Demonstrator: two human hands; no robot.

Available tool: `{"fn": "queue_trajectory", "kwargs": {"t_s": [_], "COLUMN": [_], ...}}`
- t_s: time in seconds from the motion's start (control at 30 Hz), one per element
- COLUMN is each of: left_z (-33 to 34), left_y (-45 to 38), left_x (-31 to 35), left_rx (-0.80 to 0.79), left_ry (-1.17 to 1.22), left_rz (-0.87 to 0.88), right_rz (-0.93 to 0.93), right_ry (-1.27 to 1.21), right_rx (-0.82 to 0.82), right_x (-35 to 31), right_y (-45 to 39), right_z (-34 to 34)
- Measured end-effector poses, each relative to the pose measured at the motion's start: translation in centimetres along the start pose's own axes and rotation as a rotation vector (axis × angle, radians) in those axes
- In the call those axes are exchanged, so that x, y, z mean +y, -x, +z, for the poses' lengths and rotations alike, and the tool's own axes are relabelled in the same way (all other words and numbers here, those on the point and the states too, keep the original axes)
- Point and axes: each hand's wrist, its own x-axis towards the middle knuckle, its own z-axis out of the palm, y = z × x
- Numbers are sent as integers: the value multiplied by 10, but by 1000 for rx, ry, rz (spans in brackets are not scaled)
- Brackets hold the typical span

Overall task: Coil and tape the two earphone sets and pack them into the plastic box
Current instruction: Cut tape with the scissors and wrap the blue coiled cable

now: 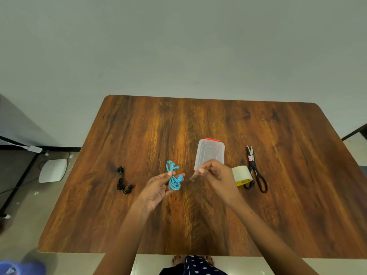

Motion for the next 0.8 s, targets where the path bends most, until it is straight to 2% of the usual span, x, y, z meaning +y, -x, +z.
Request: {"fn": "queue_trajectory", "kwargs": {"t_s": [0.1,0.23,0.47,0.7,0.8], "left_z": [2,20,46,59,63], "left_y": [0,2,8,12,13], "left_x": [-6,-20,-32,-40,-44], "left_rx": [31,70,172,138,143], "left_ry": [-45,-226,-225,-197,-198], "left_rz": [61,175,323,347,346], "right_rz": [80,183,313,334,307], "right_ry": [-99,-188,-278,-359,-338], "right_rx": [97,82,62,1,47], "right_x": [-6,-12,-18,-22,-22], "right_y": [-5,-5,-1,3,7], "right_z": [-12,-15,-13,-5,1]}}
